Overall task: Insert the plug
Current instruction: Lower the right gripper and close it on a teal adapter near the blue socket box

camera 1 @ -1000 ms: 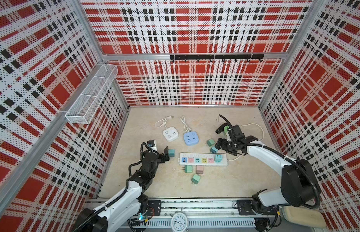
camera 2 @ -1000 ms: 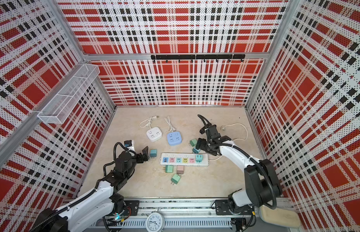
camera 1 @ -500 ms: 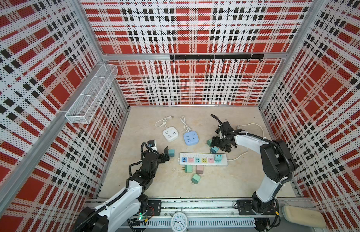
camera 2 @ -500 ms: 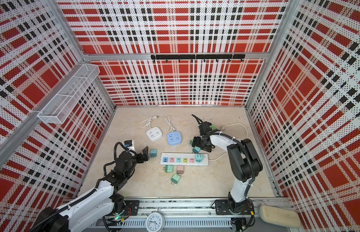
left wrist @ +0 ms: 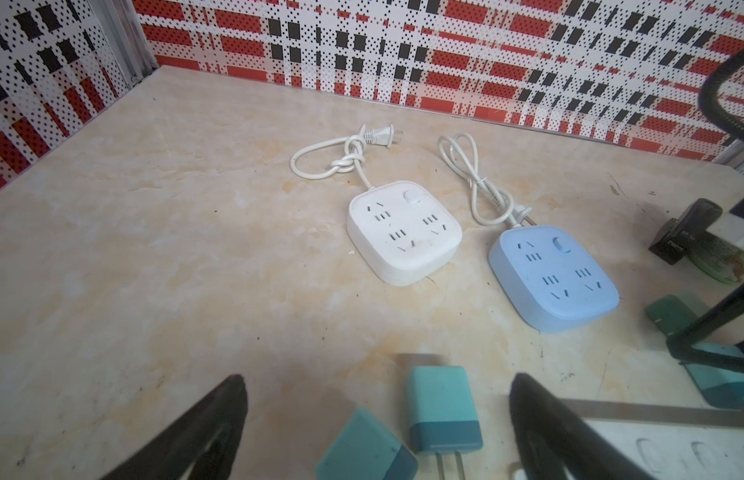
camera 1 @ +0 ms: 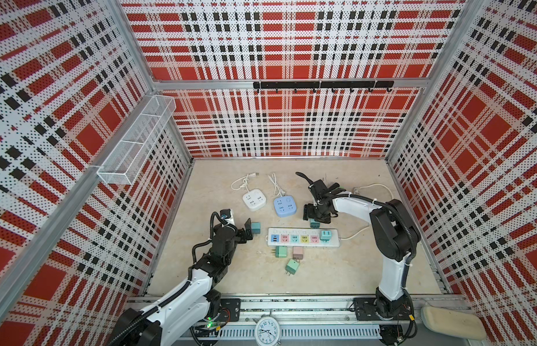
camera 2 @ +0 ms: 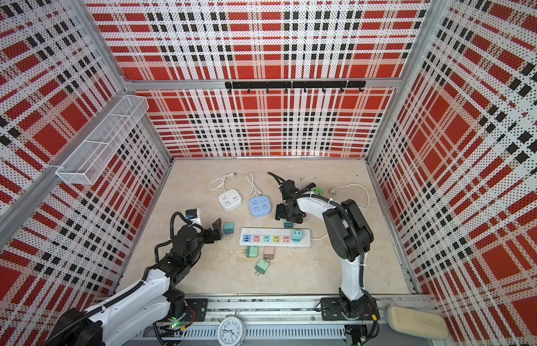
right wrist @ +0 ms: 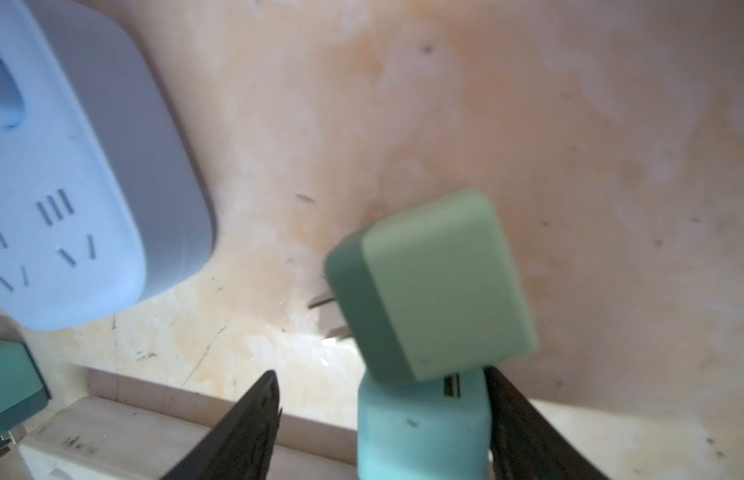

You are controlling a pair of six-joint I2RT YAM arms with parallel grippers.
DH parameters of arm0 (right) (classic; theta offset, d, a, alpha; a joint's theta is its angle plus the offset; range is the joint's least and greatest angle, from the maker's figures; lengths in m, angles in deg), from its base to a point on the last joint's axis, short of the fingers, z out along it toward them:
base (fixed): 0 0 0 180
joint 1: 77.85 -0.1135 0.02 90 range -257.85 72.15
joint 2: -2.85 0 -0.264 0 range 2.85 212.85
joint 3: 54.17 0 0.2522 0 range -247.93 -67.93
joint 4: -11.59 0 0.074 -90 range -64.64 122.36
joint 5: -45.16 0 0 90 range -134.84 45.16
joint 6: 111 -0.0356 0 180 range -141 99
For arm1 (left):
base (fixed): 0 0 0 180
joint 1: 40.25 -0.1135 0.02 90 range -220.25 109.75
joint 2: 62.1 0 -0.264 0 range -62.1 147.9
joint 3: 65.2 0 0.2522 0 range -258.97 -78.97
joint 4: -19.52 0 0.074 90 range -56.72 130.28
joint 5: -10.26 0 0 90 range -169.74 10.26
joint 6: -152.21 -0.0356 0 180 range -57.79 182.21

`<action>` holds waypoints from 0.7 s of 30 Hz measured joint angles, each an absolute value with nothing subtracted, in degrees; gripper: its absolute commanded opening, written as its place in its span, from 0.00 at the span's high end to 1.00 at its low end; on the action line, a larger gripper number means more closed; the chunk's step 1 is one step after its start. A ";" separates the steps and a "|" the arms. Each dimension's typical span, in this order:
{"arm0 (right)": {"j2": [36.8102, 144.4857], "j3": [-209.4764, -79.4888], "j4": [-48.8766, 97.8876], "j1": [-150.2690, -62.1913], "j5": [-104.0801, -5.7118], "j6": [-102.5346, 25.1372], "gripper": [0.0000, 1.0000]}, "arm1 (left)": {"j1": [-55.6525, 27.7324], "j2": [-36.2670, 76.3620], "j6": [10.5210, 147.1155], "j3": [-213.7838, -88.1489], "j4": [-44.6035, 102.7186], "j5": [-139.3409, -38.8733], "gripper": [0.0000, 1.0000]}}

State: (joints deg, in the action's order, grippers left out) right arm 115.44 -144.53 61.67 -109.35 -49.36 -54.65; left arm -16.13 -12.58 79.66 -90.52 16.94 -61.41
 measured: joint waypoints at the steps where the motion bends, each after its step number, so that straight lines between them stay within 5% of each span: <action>1: 116.34 -145.88 62.20 -110.23 -48.68 -54.52 0.24 | -16.13 -12.58 79.66 -90.52 16.94 -61.41 0.01; 12: 118.18 -148.20 66.15 -113.55 -42.32 -53.36 0.23 | -16.13 -12.58 79.69 -90.52 16.94 -61.41 0.01; 21: 117.89 -147.19 65.71 -113.48 -41.36 -51.94 0.38 | -16.13 -12.58 79.75 -90.52 16.94 -61.32 0.01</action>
